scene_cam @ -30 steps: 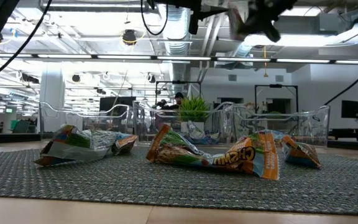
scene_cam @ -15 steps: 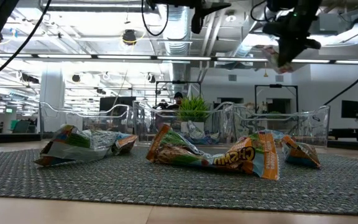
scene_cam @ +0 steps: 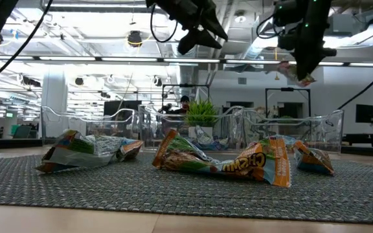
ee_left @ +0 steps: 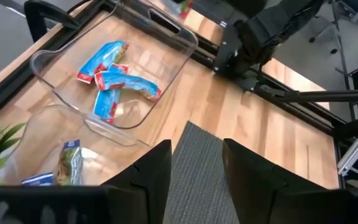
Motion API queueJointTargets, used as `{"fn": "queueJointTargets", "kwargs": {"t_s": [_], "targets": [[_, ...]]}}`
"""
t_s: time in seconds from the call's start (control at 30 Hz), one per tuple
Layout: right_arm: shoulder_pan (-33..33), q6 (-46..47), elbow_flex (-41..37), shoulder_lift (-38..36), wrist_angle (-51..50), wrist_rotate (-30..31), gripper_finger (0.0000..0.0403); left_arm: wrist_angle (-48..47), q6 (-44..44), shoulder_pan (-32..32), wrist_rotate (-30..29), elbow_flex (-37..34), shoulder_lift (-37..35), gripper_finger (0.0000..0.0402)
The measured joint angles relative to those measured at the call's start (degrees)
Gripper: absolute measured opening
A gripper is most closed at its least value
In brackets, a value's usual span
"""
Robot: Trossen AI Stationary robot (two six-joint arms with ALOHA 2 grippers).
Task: Pick and place Granola Bars by type
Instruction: Put the red granola bar into the right transparent bin, then put the yellow granola bar into the left transparent bin
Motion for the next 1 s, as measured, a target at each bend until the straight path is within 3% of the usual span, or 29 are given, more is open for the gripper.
{"fn": "queueJointTargets", "kwargs": {"t_s": [0.13, 0.57, 0.8, 1.0], "targets": [[1.07, -0.36, -0.01, 0.67, 2.95, 2.77, 0.004, 0.47, -0.01, -0.5, -0.04, 0.0, 0.0, 0.0136], [4.17, -5.42, -0.01, -0.71, 4.82, 2.21, 0.014, -0.45, -0.24, -1.62, 0.32, 0.0, -0.33, 0.0136], [10.64, -6.77, -0.12, -8.64, 9.86, -4.5, 0.0165, -6.17, 1.33, -3.39, 2.14, 0.0, -5.21, 0.0124], [20.13, 1.87, -5.84, -17.97, 14.23, -7.21, 0.0169, -16.33, 0.27, -6.02, -1.26, -3.7, -11.46, 0.0102]]}}
